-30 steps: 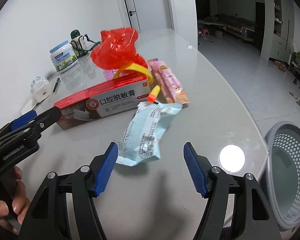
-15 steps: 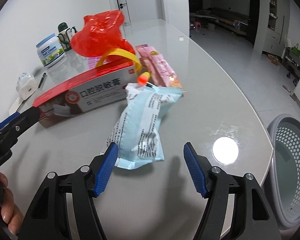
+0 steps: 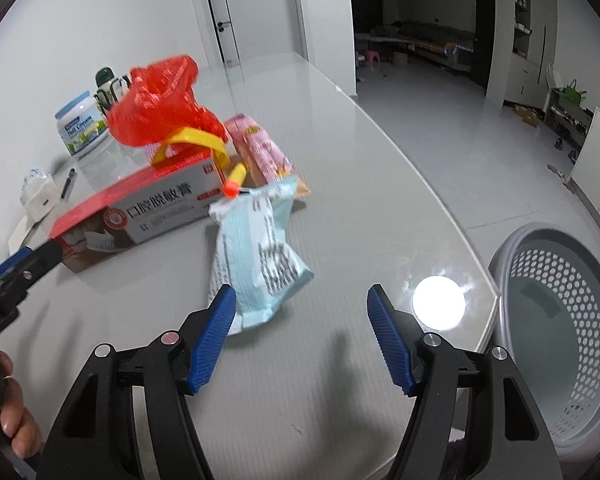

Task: Collect trash
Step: 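Grasp the light-blue snack wrapper with the right tool and lift it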

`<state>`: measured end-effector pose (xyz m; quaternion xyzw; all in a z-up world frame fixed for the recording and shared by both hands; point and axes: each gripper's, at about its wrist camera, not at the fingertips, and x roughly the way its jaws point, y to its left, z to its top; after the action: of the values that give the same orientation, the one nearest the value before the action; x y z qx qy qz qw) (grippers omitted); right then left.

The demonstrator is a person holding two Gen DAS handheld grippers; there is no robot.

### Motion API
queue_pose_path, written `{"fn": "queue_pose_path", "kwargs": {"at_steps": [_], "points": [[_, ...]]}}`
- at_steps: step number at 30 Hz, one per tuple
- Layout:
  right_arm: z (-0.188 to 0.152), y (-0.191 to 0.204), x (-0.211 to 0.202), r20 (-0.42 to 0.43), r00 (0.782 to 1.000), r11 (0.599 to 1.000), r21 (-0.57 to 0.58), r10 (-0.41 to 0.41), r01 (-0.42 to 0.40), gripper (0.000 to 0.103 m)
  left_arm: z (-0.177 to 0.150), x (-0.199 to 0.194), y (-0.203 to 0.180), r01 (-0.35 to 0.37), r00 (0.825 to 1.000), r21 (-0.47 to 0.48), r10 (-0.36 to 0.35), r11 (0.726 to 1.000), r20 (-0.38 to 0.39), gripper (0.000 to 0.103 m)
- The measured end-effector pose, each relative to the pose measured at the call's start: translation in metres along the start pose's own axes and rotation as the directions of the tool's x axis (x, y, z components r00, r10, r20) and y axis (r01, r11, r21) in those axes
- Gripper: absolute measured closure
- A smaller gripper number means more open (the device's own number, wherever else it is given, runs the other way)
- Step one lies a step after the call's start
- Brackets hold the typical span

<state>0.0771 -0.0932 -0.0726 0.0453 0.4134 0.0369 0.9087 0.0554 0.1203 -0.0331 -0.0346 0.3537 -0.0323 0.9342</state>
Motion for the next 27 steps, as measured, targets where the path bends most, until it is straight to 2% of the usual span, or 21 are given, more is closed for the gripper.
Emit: {"fn": "queue_pose_path", "kwargs": {"at_steps": [8, 22, 24, 27], "points": [[0.015, 0.017, 0.015, -0.023, 0.999, 0.999, -0.034, 0.028, -0.029, 0.038, 0.0, 0.003, 0.0, 0.008, 1.0, 0.005, -0.008, 1.0, -0.009, 0.015], [0.032, 0.024, 0.058, -0.113, 0.994, 0.999, -0.04, 0.011, -0.016, 0.038, 0.0, 0.007, 0.013, -0.001, 0.999, 0.017, 0.001, 1.0, -0.034, 0.015], [0.03, 0.023, 0.059, -0.12, 0.993, 0.999, -0.041, 0.018, -0.023, 0.045, 0.0, 0.008, 0.014, 0.002, 0.999, 0.014, -0.001, 1.0, -0.037, 0.015], [0.027, 0.021, 0.056, -0.114, 0.993, 0.999, -0.039, 0.028, -0.032, 0.046, 0.0, 0.009, 0.014, 0.008, 0.999, 0.012, -0.007, 1.0, -0.043, 0.015]]}}
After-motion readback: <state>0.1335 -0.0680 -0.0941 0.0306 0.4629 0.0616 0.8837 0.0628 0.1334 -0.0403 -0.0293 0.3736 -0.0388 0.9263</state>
